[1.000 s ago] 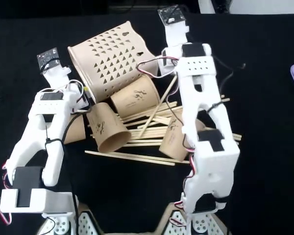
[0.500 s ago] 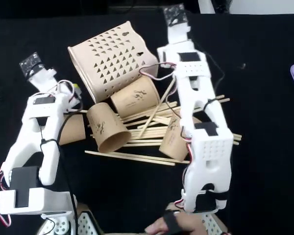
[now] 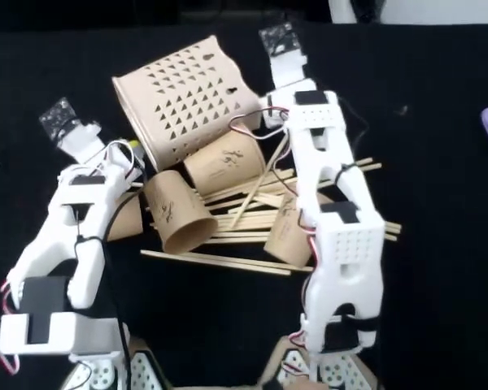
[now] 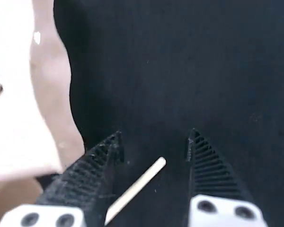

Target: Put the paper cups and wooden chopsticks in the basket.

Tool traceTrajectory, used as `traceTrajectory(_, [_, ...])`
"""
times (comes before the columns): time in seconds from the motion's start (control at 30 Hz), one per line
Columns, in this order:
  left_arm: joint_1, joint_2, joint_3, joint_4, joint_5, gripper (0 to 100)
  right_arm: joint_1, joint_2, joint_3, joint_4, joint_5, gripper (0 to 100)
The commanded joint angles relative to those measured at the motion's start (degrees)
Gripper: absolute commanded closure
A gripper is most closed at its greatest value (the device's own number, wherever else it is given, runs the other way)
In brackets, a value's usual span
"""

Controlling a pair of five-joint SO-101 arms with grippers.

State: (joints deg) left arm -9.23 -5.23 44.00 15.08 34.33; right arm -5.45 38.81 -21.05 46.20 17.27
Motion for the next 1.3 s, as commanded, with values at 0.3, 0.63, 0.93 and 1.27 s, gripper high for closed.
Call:
traceTrajectory(0.3, [2.9,-0.8,-3.5,-0.6,-7.6,80,-0.4,-15.7,10.4,-2.6,0.2,77.9])
traceTrajectory(0.63, [-4.6,0.0,-12.9,-0.5,-7.5,80,13.1,-26.6,20.3,-3.9,-10.3,77.9])
traceTrajectory(0.93, [-6.5,17.3,-41.2,-0.4,-7.5,80,11.1,-27.8,32.7,-9.5,-17.4,77.9])
traceTrajectory(1.27, [-3.5,55.5,-101.1,24.5,-7.8,80,11.6,-27.9,39.0,-17.8,-17.1,77.9])
